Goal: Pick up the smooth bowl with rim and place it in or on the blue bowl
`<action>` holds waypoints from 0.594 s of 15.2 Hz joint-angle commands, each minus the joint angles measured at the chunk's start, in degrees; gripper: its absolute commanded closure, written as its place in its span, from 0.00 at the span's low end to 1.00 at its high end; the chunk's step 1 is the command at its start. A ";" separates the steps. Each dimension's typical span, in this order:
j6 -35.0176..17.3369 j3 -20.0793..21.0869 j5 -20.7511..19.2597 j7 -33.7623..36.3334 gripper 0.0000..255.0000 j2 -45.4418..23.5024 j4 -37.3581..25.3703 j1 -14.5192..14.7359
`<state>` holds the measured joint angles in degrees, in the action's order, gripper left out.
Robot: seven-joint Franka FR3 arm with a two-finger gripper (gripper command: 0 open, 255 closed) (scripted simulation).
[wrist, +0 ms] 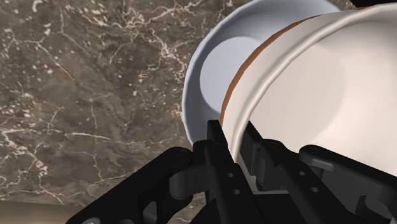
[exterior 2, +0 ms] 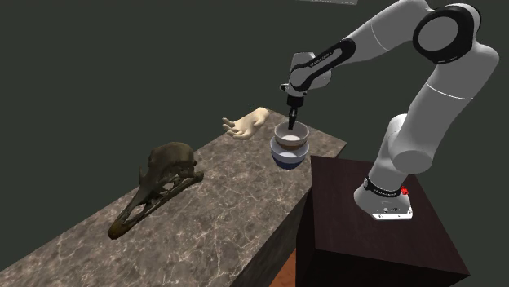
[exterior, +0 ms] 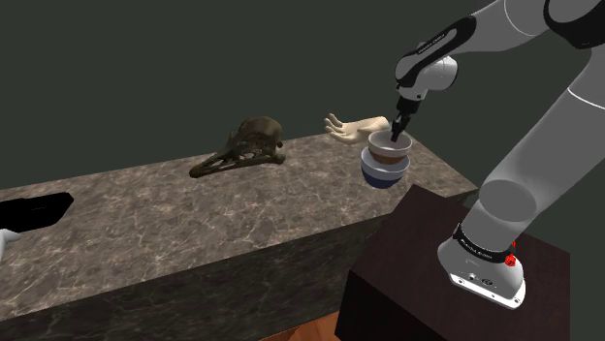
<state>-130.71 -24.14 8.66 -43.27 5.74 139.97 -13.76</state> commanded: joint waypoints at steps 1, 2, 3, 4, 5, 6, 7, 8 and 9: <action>-0.25 -0.01 0.10 -0.08 1.00 -0.09 0.12 0.02; -0.25 -0.01 0.10 -0.08 1.00 -0.09 0.12 0.02; -0.25 -0.01 0.10 -0.08 1.00 -0.09 0.12 0.02; -0.25 -0.01 0.10 -0.08 1.00 -0.09 0.12 0.02; -0.25 -0.01 0.10 -0.08 1.00 -0.09 0.12 0.02; -0.25 -0.01 0.10 -0.08 1.00 -0.09 0.12 0.02; -0.24 0.00 0.09 -0.08 0.00 -0.09 0.11 0.02; -0.24 -0.01 0.10 -0.08 0.00 -0.10 0.11 0.02; -0.24 -0.01 0.10 -0.08 0.00 -0.10 0.11 0.02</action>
<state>-130.95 -24.14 8.76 -43.35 5.65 140.08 -13.74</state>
